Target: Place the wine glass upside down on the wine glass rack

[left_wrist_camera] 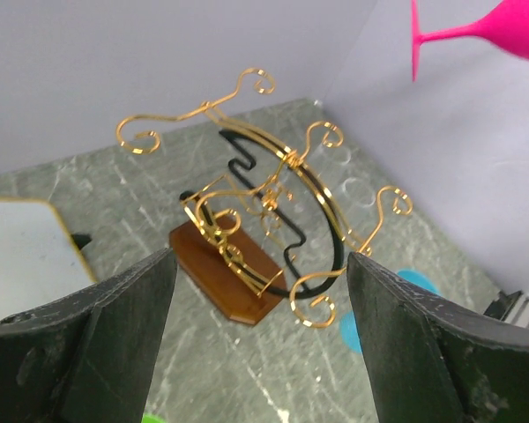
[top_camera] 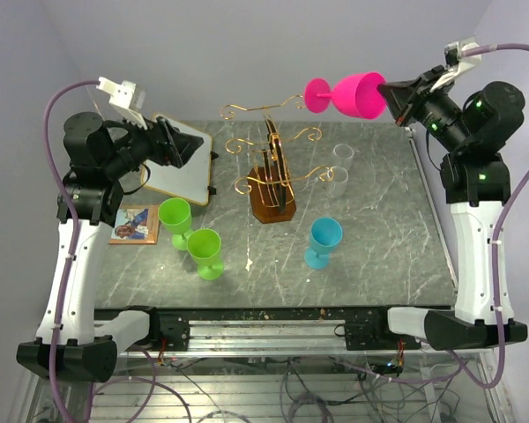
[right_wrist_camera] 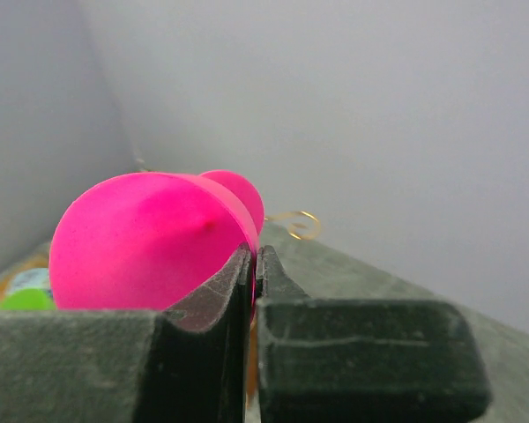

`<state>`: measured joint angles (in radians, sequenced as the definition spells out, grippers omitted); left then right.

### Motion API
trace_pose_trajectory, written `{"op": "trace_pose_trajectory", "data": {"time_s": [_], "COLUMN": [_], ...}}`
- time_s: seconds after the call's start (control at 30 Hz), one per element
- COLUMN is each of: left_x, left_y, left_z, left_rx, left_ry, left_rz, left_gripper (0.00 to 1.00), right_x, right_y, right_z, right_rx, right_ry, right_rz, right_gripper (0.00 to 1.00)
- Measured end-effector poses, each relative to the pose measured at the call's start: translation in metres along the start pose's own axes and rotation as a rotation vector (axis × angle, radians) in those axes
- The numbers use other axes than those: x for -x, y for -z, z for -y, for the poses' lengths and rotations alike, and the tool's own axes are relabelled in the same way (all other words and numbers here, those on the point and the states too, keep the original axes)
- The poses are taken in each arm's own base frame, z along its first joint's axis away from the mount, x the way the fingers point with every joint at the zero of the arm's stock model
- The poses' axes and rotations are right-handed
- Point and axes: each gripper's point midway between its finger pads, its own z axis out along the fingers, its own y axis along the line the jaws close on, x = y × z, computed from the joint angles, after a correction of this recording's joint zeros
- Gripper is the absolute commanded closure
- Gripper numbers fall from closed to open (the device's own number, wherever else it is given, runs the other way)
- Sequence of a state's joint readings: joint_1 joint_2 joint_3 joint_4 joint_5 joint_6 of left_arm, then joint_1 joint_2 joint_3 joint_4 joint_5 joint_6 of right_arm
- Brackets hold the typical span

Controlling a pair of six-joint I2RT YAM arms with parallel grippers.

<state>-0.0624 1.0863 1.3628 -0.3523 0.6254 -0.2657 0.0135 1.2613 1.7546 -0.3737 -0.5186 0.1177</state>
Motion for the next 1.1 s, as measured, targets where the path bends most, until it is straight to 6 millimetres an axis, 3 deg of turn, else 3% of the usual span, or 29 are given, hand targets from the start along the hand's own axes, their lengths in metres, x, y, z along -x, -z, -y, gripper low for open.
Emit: {"op": "trace_pose_trajectory", "data": {"time_s": [0.2,0.5,0.83,1.1], "left_x": [0.024,0.019,0.011,0.001], "left_y": [-0.016,-0.055,-0.096,-0.108], "left_z": [0.017,0.065,0.070,0.072], "left_rx": [-0.079,-0.231,-0.253,-0.267], "left_ry": [0.081,0.154,0.187,0.216], "left_rz": [0.054,0.009,-0.031,-0.054], "left_gripper": [0.18,0.22,0.49,0.68], "right_x": [0.021,0.001,-0.003,-0.005], "right_y": [-0.021,-0.048,-0.050,-0.051], "right_z": [-0.062,-0.100,-0.117,-0.119], "right_rx": [0.229,0.361,0.412,0.420], "right_ry": [-0.068,-0.138,-0.122,-0.098], "right_rz": [0.078,0.032,0.026,0.026], "right_gripper": [1.00,1.00,1.00,1.00]}}
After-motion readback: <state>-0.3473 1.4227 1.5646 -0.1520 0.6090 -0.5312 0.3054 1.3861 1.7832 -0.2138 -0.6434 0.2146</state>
